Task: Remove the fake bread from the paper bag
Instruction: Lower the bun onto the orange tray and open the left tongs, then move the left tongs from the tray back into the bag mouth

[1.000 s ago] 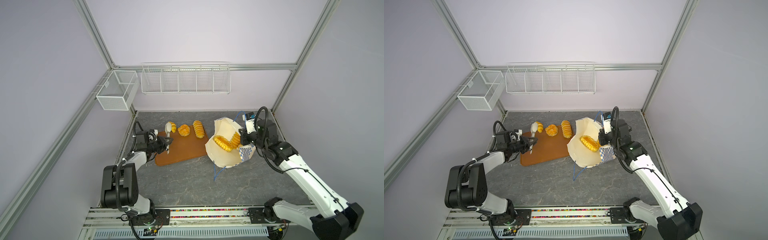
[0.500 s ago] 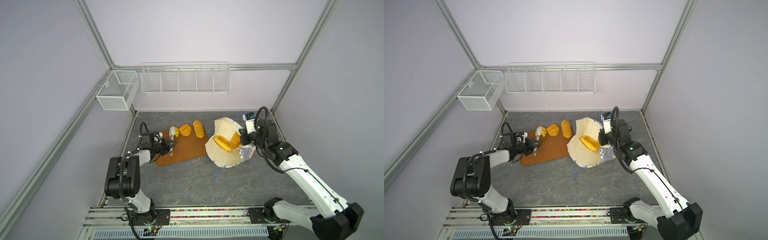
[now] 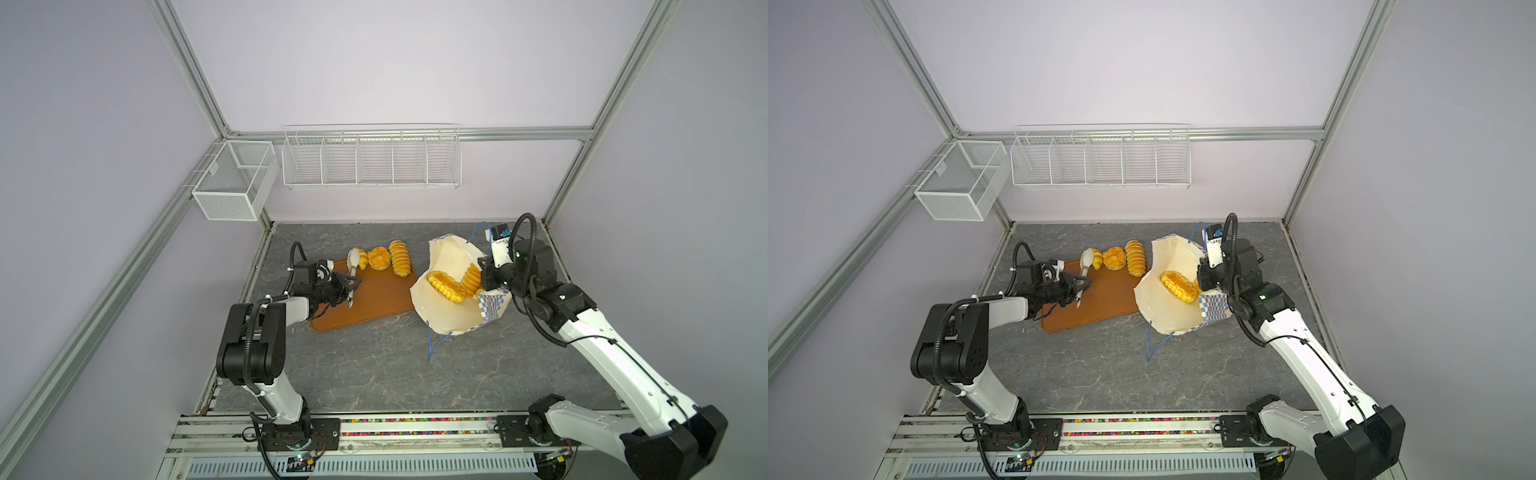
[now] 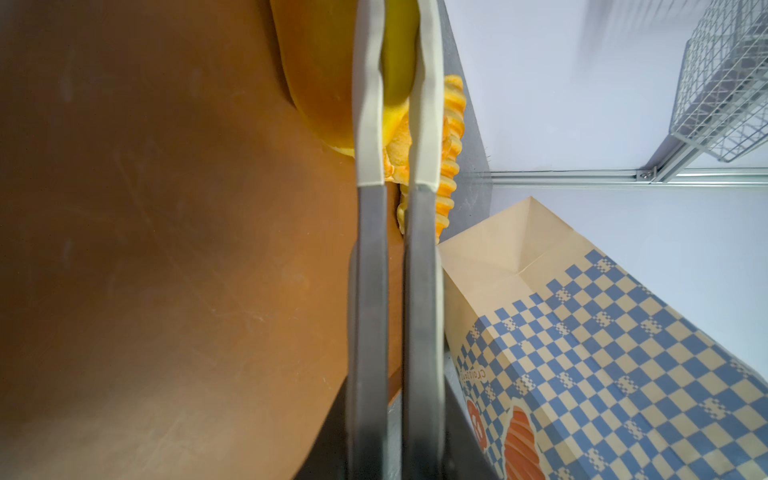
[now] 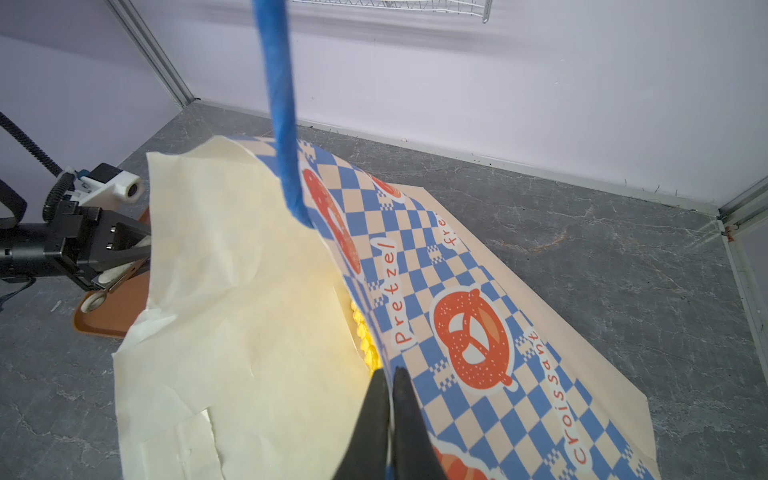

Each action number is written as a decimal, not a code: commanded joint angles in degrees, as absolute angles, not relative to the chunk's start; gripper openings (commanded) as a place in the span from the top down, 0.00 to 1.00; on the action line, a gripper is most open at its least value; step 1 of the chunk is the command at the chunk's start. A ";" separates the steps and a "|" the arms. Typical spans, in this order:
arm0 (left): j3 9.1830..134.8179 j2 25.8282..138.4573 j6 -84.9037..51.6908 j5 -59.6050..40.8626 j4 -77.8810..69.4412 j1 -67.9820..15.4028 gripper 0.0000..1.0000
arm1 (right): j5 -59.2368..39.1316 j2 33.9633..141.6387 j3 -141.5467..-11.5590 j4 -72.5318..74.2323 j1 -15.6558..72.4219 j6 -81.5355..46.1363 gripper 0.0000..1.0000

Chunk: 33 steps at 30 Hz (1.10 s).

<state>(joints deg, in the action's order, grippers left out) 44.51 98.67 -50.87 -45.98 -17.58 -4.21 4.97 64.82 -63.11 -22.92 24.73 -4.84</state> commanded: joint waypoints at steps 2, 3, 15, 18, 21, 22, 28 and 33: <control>43.80 98.71 -50.98 -47.16 -18.31 -3.19 1.00 | 5.80 64.44 -63.11 -24.34 24.32 -4.49 0.93; 43.89 98.17 -49.65 -46.43 -15.54 -2.87 1.00 | 5.90 64.35 -63.03 -24.35 24.33 -4.49 0.93; 46.14 93.83 -39.59 -39.18 6.07 -0.89 0.75 | 5.53 64.08 -62.81 -23.99 24.35 -4.73 0.93; 45.94 92.44 -38.76 -38.75 7.51 0.03 0.72 | 5.62 63.80 -62.58 -24.17 24.35 -4.66 0.93; 45.96 91.55 -38.33 -38.59 8.54 0.92 0.72 | 5.69 63.63 -62.40 -24.17 24.34 -4.55 0.93; 46.05 91.37 -38.00 -38.43 8.93 0.97 0.71 | 5.58 63.63 -62.40 -24.14 24.28 -4.45 0.93; 47.60 90.97 -35.20 -38.08 13.52 1.14 0.71 | 4.86 63.72 -62.45 -24.56 24.34 -4.32 0.93; 49.24 89.72 -32.22 -36.48 18.31 1.37 0.69 | 4.17 63.52 -62.05 -25.30 24.34 -3.02 0.93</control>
<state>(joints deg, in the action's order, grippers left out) 47.35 91.57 -34.98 -38.54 13.17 0.80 4.75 64.71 -63.02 -23.14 24.73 -4.19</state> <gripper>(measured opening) 0.313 0.071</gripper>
